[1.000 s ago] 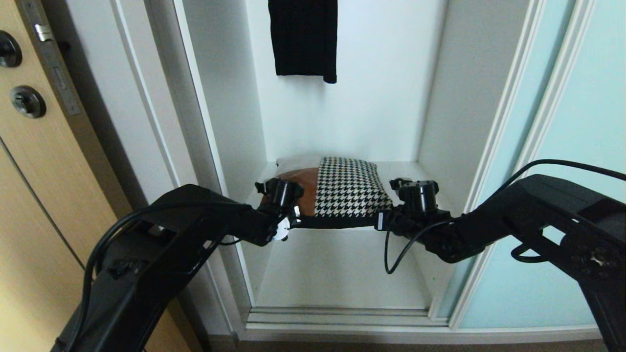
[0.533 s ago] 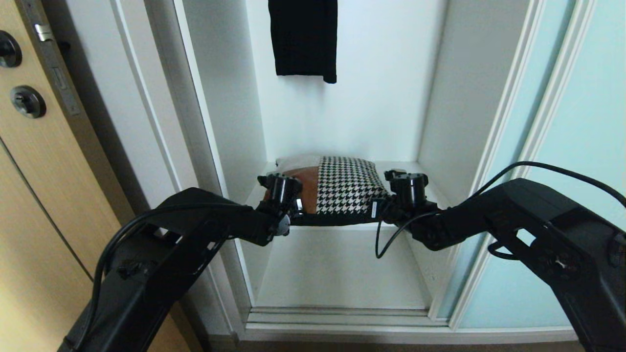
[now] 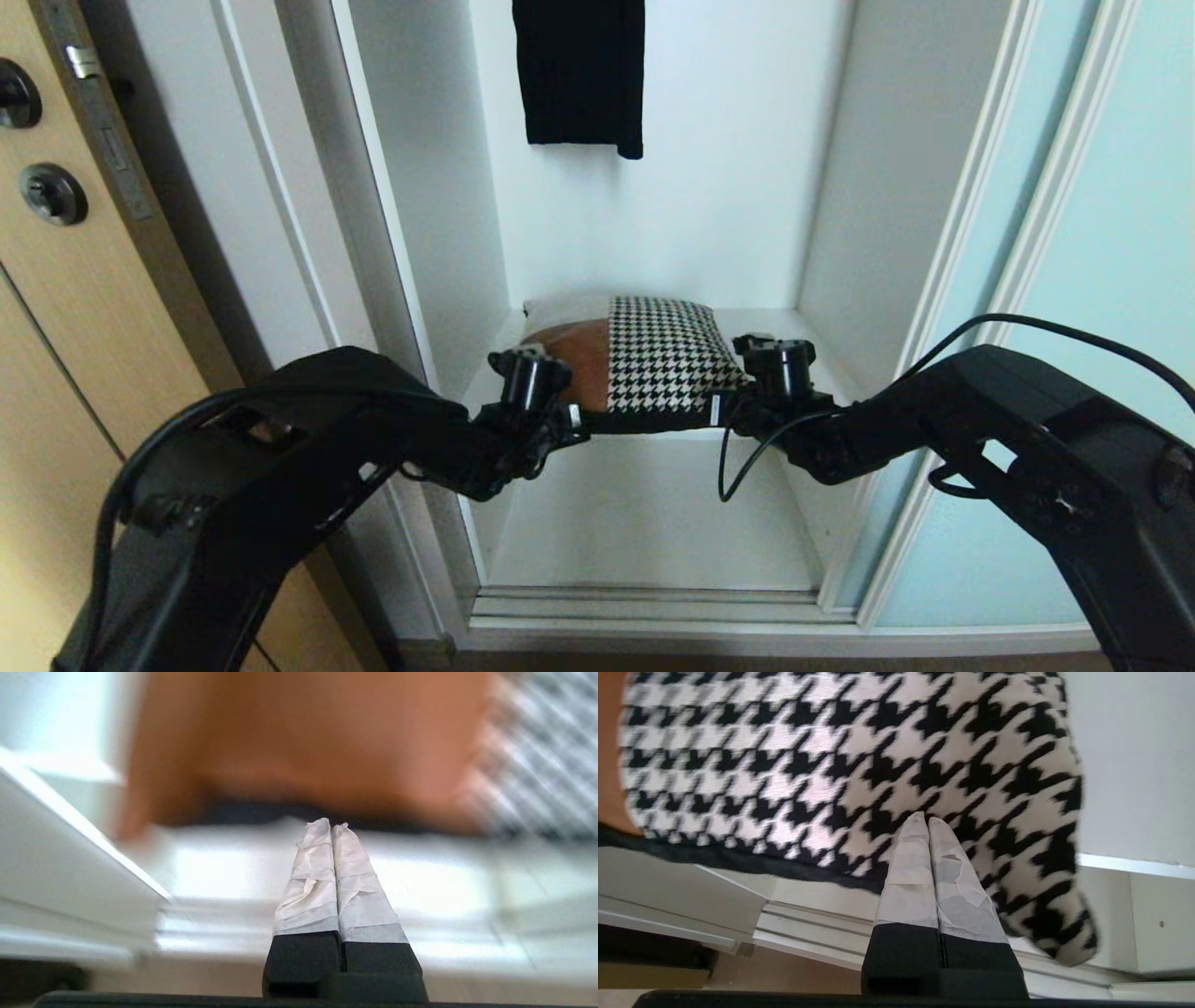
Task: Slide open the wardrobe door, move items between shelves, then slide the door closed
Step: Place the pillow on the higher shelf
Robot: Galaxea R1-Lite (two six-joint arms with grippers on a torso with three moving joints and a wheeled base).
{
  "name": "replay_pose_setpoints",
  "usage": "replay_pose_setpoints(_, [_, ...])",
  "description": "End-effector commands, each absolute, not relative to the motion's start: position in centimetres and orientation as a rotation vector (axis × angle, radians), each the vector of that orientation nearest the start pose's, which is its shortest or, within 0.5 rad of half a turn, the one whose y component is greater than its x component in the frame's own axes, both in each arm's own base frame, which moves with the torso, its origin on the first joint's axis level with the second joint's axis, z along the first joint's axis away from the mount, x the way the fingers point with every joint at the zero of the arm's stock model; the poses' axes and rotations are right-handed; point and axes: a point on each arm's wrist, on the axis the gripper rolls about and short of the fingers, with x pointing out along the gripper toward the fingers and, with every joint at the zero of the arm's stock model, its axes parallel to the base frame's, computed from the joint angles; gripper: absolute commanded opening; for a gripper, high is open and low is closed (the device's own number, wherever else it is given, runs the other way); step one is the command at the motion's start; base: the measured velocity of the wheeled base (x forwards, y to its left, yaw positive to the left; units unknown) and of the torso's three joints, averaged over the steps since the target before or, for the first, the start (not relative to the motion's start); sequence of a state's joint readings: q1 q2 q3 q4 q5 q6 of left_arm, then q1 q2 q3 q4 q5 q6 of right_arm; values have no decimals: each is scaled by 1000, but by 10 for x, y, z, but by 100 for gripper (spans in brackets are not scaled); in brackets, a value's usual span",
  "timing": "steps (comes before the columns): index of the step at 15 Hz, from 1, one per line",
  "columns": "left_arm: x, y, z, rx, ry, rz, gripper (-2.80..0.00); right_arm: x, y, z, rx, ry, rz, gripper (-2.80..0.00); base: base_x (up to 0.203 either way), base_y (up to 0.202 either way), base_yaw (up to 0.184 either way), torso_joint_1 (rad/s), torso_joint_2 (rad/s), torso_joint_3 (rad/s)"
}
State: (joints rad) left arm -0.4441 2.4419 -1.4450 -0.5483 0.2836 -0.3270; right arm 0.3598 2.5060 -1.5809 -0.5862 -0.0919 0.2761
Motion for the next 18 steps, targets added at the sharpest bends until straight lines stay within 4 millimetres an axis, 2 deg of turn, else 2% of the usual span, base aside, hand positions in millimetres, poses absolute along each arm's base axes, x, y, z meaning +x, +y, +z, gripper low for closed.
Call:
replay_pose_setpoints(1, [411,-203,68,-172,445,-163,-280,470,175,53,200,357,220,-280,0,0,0,0,0,0])
replay_pose_setpoints(3, [408,-204,60,-151,504,-187,-280,469,176,56,200,352,223,-280,0,0,0,0,0,0])
replay_pose_setpoints(5, [416,-208,46,-133,544,-183,-280,469,176,58,201,345,226,-280,0,0,0,0,0,0])
replay_pose_setpoints(8, [453,-208,22,-137,522,-125,-280,469,176,54,200,354,224,-280,0,0,0,0,0,0])
replay_pose_setpoints(11, [492,-201,11,-140,424,-3,-280,471,174,58,204,344,223,-280,0,0,0,0,0,0])
replay_pose_setpoints(13, [507,-195,-5,-104,414,67,-280,469,174,59,203,346,224,-280,0,0,0,0,0,0])
replay_pose_setpoints(18, [511,-192,18,-146,299,75,-280,468,174,58,204,348,225,-280,0,0,0,0,0,0])
